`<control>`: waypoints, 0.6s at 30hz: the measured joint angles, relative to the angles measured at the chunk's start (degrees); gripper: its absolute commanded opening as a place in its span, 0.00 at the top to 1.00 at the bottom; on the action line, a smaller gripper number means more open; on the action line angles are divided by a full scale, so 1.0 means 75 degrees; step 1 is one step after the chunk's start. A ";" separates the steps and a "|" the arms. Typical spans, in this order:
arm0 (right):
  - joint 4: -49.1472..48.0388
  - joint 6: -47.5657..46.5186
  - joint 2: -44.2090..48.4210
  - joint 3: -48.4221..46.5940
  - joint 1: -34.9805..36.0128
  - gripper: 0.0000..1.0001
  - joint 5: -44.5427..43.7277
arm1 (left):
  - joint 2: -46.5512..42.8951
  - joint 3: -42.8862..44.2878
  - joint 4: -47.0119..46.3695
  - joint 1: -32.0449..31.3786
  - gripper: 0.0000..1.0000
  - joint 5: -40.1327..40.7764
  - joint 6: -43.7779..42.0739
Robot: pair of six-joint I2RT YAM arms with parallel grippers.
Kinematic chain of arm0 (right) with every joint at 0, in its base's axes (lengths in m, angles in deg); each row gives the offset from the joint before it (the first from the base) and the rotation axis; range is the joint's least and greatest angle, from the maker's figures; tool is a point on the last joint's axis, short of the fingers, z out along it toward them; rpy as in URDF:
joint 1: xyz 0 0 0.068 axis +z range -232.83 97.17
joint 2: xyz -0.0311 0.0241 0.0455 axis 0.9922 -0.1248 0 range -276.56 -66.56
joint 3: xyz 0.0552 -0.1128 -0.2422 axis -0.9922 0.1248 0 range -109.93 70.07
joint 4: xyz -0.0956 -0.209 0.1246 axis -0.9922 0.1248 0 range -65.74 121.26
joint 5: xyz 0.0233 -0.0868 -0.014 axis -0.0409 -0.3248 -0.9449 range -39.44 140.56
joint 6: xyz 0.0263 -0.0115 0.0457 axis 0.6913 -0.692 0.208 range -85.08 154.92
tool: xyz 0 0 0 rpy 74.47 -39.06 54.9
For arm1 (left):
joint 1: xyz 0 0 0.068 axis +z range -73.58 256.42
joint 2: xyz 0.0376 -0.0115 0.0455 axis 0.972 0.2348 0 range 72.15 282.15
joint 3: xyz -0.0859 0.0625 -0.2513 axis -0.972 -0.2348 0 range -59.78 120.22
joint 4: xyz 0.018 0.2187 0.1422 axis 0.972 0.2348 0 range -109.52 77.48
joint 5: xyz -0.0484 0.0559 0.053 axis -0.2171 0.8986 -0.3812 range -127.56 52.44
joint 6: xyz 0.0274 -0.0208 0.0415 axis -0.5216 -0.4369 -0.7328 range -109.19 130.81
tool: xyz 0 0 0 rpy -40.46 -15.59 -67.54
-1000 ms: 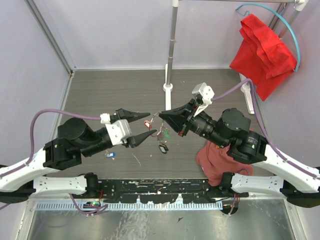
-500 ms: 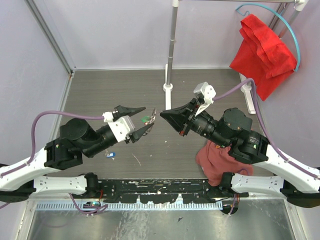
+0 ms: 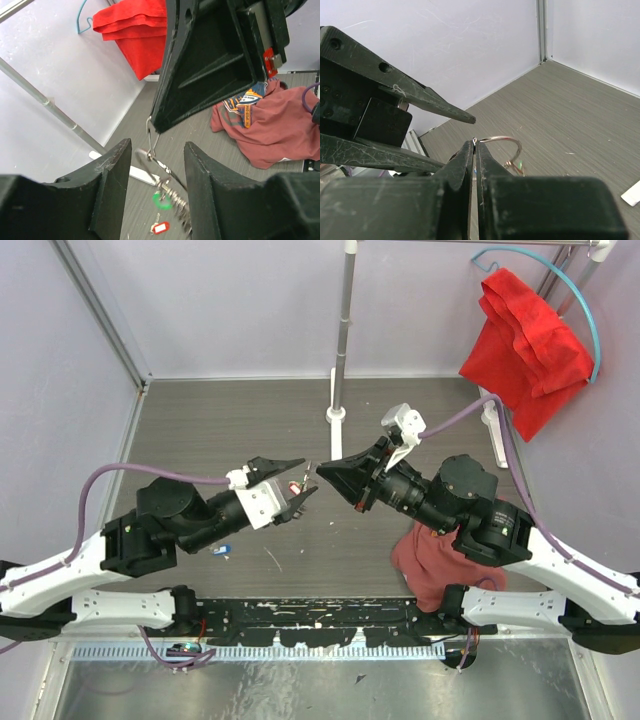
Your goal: Put the keys on the keyring
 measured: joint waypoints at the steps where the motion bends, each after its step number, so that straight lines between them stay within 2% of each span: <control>1: 0.0000 0.0009 -0.0029 0.0000 0.0000 0.99 0.0006 | 0.0087 0.0061 -0.0003 -0.0006 0.51 0.0026 -0.0020; 5: -0.0003 0.0082 -0.0125 0.0000 -0.0003 0.99 0.0055 | 0.0289 0.0198 -0.0052 -0.0020 0.56 0.0178 -0.0108; 18: -0.0181 0.0315 -0.0064 0.0000 -0.0003 0.99 0.0140 | 0.0248 0.0108 -0.0300 -0.0076 0.58 0.0597 -0.0574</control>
